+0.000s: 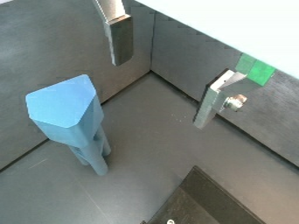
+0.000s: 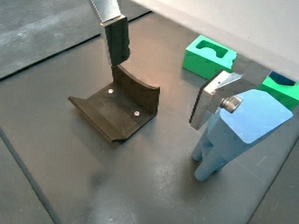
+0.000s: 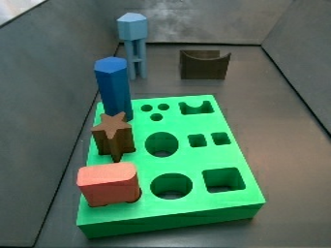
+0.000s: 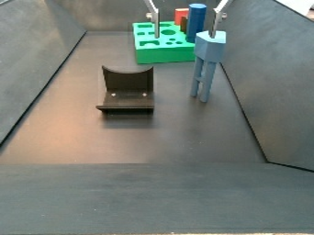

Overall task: Pick up the 3 prong object. Move up. Move to above the board. Insert the 3 prong object.
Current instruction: Pick up the 3 prong object.

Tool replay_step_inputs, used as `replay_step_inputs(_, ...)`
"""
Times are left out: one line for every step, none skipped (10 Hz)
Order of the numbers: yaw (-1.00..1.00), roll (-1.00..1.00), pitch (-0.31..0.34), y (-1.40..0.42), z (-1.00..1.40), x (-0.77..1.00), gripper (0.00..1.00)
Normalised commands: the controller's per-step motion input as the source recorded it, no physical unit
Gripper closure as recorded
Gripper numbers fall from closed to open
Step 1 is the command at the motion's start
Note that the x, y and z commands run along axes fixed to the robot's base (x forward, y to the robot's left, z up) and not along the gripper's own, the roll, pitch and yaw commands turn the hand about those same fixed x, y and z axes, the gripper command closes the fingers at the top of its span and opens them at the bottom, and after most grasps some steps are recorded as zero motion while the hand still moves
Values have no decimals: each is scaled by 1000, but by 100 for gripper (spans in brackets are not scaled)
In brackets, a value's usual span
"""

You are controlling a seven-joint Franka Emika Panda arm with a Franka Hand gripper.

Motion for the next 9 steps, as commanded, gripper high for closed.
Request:
replay_step_inputs(-103, 0, -26, 0, 0, -280, 0)
replay_step_inputs(-174, 0, -69, 0, 0, -434, 0)
replay_step_inputs(-154, -11, -66, 49, 66, -409, 0)
replay_step_inputs(-151, -53, -103, 20, 114, -334, 0)
replay_step_inputs(-157, -91, -153, 0, 89, -231, 0)
replay_step_inputs(-114, -53, -163, 0, 0, -140, 0)
replay_step_inputs(-109, 0, -163, -77, -89, -174, 0)
replay_step_inputs(-60, 0, -153, -89, -174, -137, 0)
replay_step_inputs(-14, -14, -173, -74, -154, -171, 0)
